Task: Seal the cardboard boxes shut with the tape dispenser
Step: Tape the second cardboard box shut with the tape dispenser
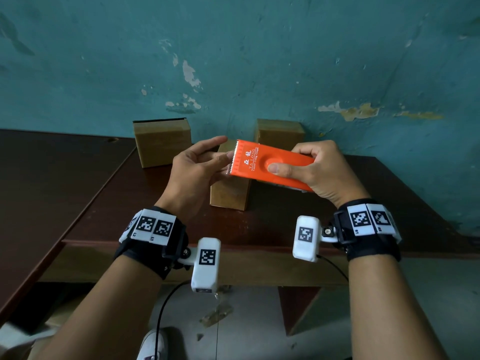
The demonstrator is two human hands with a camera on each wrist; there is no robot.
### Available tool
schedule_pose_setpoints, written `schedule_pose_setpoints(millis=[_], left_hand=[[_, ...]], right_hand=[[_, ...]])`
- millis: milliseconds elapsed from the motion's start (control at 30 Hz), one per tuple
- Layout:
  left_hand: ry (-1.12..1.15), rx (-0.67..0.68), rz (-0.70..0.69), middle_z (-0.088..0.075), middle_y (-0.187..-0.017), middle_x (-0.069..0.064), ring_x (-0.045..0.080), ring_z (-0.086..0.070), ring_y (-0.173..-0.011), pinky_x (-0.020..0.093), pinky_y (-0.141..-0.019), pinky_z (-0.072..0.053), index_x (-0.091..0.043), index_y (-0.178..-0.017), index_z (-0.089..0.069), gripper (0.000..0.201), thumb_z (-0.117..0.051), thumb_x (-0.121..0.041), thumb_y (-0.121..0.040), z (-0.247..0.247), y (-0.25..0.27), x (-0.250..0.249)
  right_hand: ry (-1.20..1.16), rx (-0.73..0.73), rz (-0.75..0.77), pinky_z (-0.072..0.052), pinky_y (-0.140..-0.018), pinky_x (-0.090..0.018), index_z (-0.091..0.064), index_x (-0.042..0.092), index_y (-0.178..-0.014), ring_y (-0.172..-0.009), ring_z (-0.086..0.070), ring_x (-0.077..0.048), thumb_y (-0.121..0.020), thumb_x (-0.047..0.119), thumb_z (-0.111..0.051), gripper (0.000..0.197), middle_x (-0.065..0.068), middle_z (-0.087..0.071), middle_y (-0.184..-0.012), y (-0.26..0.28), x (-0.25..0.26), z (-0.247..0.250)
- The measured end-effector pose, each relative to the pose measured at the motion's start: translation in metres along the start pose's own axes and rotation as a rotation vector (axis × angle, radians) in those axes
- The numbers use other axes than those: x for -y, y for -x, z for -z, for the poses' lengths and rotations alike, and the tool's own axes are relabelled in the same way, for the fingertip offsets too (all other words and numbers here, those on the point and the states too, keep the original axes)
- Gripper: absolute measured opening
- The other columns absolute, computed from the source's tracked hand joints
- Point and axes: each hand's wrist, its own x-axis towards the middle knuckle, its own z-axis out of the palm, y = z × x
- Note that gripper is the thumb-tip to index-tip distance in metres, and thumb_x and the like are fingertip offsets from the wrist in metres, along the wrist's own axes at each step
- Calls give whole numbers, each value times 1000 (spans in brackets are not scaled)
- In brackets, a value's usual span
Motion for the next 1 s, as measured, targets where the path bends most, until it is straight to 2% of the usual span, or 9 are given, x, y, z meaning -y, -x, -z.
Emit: schedule_pose_setpoints(millis=[167,233,333,500,800,933,1000], left_hand=[[-39,-52,-28,-79,-90,12,18,-77,-80,25,-68,-60,-6,-131,-68,57,-82,-17,-76,-3,2,0],[-50,-66,-36,-79,-90,14,19,-77,-78,26,-68,-60,-6,-130,-69,55,-82,-15,-77,-2,2,0],[-51,-77,-40,-80,-88,16,22,-78,-78,29,-69,-62,-4,-130,-68,54,-83,-11,-78,-1,1,-1],[-68,-96,-40,-78,-91,22,25,-80,-80,31,-70,-64,0,-129,-67,45,-79,-1,-86,-1,0,-2],[-79,-114,-38,-77,-92,28,33,-80,-82,37,-76,-66,1,-126,-68,41,-78,4,-87,0,1,-3],[-74,-178,-28,-79,-86,21,27,-79,-78,35,-78,-66,-2,-121,-69,36,-79,6,-87,8,-1,-10],[-44,-229,-16,-79,-83,16,26,-79,-78,35,-80,-66,0,-120,-67,36,-77,9,-87,18,-2,-17]], right_hand=[[-3,4,-14,-48,-56,-24,-74,13,-72,-59,-64,-10,-68,53,-90,43,-1,-69,-66,1,-2,1],[-8,10,-27,-47,-56,-23,-74,15,-71,-59,-63,-9,-70,51,-91,39,3,-68,-64,2,-3,0],[-11,11,-30,-46,-56,-25,-74,16,-69,-59,-62,-10,-73,48,-94,38,2,-67,-63,0,-6,2],[-2,10,-29,-45,-55,-21,-72,18,-67,-57,-60,-6,-74,49,-93,37,6,-65,-60,0,-8,3],[14,28,-35,-45,-57,-21,-72,15,-68,-58,-60,-9,-73,54,-92,44,2,-64,-62,1,-11,6],[19,0,-53,-43,-56,-18,-71,17,-65,-58,-59,-9,-66,65,-87,50,4,-63,-61,3,-15,12],[16,-15,-63,-42,-56,-16,-71,17,-64,-57,-58,-8,-67,61,-90,48,5,-63,-60,5,-19,19]])
